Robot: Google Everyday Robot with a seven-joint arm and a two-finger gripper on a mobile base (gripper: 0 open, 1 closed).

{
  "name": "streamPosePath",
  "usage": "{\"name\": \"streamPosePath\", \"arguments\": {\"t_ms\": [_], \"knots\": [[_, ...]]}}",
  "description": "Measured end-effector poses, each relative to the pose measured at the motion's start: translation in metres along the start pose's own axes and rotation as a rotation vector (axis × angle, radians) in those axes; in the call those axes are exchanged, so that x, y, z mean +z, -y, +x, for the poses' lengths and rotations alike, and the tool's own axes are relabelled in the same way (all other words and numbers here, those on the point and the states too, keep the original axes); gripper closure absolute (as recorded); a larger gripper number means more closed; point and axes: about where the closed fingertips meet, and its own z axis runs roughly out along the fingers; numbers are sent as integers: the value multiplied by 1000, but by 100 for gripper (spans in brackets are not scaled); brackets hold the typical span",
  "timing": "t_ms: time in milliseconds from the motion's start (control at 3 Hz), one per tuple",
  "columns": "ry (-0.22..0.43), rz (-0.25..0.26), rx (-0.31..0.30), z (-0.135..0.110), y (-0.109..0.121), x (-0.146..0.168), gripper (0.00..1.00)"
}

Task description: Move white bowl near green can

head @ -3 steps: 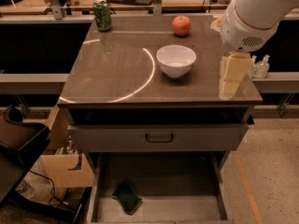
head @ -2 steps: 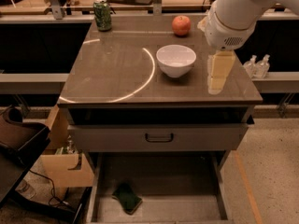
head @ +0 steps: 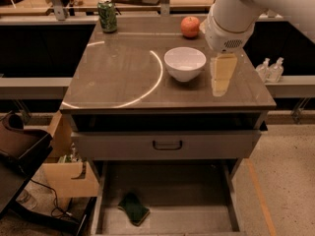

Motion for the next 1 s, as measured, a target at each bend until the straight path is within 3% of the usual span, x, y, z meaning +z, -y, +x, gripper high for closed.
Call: {"name": "streamPosePath", "arguments": {"t_ms": [333,1000], "knots": [[5,-27,-11,-5,0,7,0],[19,-168,-82,-34,8,55,0]]}}
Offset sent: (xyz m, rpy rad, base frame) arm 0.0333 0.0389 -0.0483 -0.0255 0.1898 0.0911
